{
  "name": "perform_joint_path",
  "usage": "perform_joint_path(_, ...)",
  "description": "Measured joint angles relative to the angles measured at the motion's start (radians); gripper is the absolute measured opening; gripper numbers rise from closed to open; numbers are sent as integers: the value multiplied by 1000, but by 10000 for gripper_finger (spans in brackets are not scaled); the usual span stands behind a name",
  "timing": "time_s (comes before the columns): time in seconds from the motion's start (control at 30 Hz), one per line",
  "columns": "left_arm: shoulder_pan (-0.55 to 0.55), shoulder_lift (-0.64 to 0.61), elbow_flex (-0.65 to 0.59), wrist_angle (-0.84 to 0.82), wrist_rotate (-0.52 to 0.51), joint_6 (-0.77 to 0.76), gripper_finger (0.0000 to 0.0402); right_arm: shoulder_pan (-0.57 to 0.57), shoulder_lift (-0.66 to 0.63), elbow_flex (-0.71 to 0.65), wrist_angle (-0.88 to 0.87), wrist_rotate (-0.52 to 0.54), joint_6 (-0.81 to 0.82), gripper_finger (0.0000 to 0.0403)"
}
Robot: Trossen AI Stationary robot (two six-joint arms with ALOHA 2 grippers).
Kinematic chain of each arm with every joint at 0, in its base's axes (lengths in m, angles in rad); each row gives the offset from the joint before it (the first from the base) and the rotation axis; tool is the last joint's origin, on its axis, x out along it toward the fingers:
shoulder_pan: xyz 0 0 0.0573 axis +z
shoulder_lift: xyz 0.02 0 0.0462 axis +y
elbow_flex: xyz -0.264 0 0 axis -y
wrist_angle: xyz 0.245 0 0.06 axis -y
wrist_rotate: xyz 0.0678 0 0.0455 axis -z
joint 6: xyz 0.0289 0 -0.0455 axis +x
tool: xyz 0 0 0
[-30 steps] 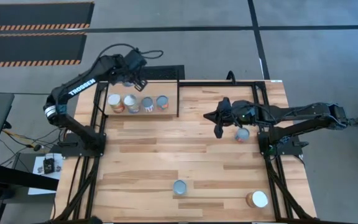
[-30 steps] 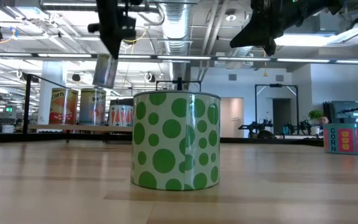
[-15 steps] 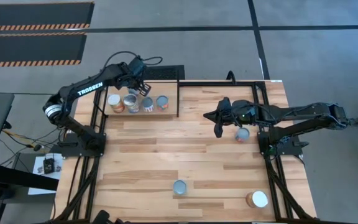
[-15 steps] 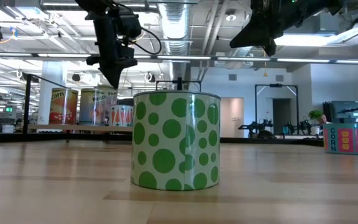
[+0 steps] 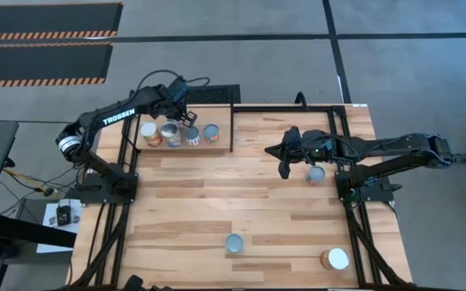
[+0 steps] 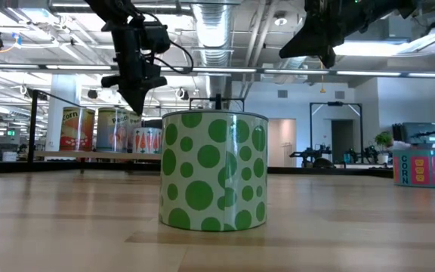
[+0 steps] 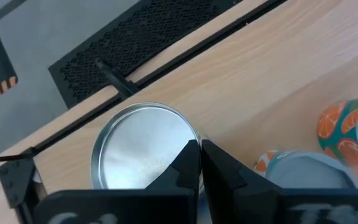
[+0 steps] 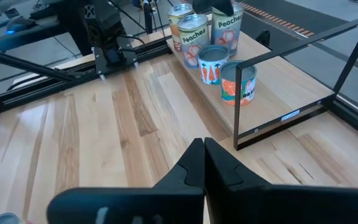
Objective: Pick and place cans onto a shelf
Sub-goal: Put the large canned peaches on the shelf
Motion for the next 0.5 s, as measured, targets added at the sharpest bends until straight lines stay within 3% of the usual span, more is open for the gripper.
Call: perform_joint_path(0.5, -1, 0, -33, 37, 27, -34, 0, 0, 0, 0, 0, 0, 0, 12)
